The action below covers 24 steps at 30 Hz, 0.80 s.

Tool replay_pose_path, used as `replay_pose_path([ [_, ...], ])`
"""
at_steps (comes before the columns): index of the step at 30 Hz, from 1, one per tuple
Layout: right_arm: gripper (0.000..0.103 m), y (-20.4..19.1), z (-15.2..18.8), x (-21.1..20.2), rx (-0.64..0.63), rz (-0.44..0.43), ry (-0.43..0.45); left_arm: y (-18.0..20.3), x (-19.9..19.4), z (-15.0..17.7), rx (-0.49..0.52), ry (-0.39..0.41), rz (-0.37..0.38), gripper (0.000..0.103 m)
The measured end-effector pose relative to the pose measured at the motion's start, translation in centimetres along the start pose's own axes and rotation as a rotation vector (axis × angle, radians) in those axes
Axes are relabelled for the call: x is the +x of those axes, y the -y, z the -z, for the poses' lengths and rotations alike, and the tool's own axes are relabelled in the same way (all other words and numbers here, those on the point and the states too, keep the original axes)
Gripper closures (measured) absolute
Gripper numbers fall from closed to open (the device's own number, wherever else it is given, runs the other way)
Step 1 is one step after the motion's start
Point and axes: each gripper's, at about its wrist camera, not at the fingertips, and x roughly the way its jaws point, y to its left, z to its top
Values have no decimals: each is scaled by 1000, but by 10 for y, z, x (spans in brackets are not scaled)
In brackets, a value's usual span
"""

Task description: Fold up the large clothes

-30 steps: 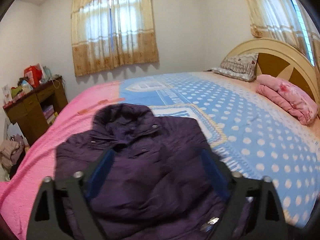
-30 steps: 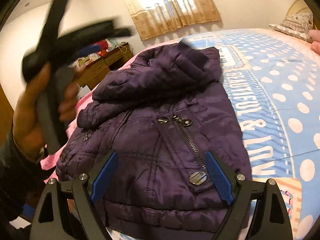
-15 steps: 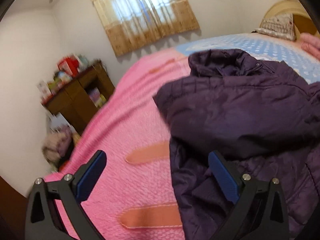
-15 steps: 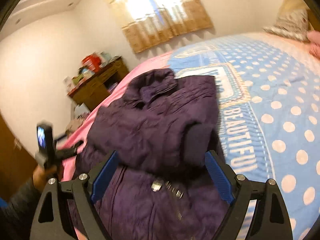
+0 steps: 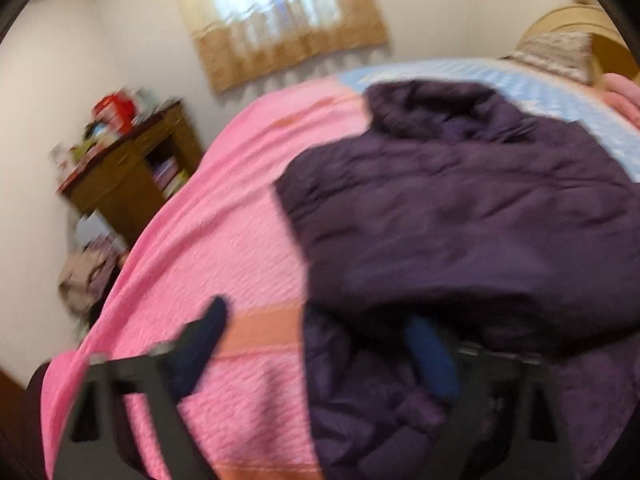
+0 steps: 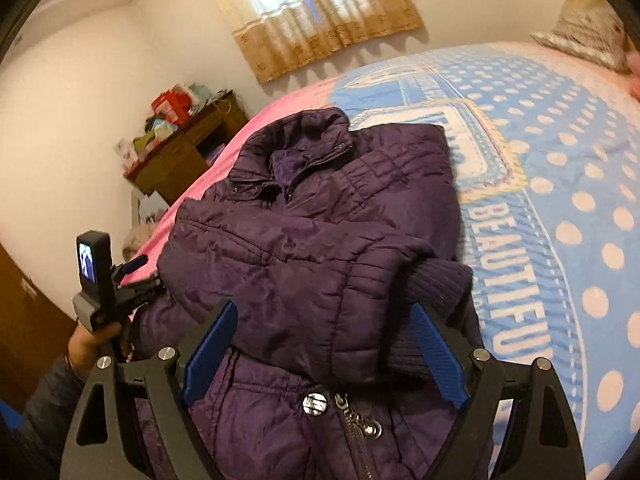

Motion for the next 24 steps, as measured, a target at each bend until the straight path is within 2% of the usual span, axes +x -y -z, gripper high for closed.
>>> replay_pose_path([
  [1,16,-2,-1,0,-8,0,3,-12,3,6,-54,-27,5,37],
  [3,16,-7,-2,0,-31,-10,5,-28,11,14,-112,-77,-43,36],
  [4,16,-9,-2,1,-37,-8,6,-37,17,20,-145,-111,-30,35],
  [5,16,-9,0,0,-42,-4,12,-46,21,26,-196,-129,18,35],
  [6,16,-10,0,-1,-45,-4,16,-50,18,30,-225,-118,45,35],
  [9,16,-7,3,-3,-44,5,26,-42,-3,28,-183,-67,22,34],
  [10,16,-3,5,-7,-39,3,34,-42,-19,25,-188,-27,37,31],
  [12,16,1,9,-12,-35,12,44,-44,-42,22,-195,38,64,6],
  [13,16,3,10,-13,-34,16,47,-45,-58,18,-203,92,52,1],
  [14,16,5,12,-14,-32,20,52,-47,-67,15,-215,135,57,0],
  [16,16,7,12,-12,-29,21,52,-47,-70,2,-244,156,121,0],
  [20,16,4,11,-6,-23,3,44,-34,-26,-16,-283,27,235,0],
  [22,16,2,11,-5,-31,0,39,-25,4,-15,-309,-64,324,7],
  [23,16,2,11,-4,-32,1,38,-21,11,-13,-315,-92,349,17],
  [24,16,3,11,-4,-32,4,37,-18,18,-12,-326,-114,367,32],
])
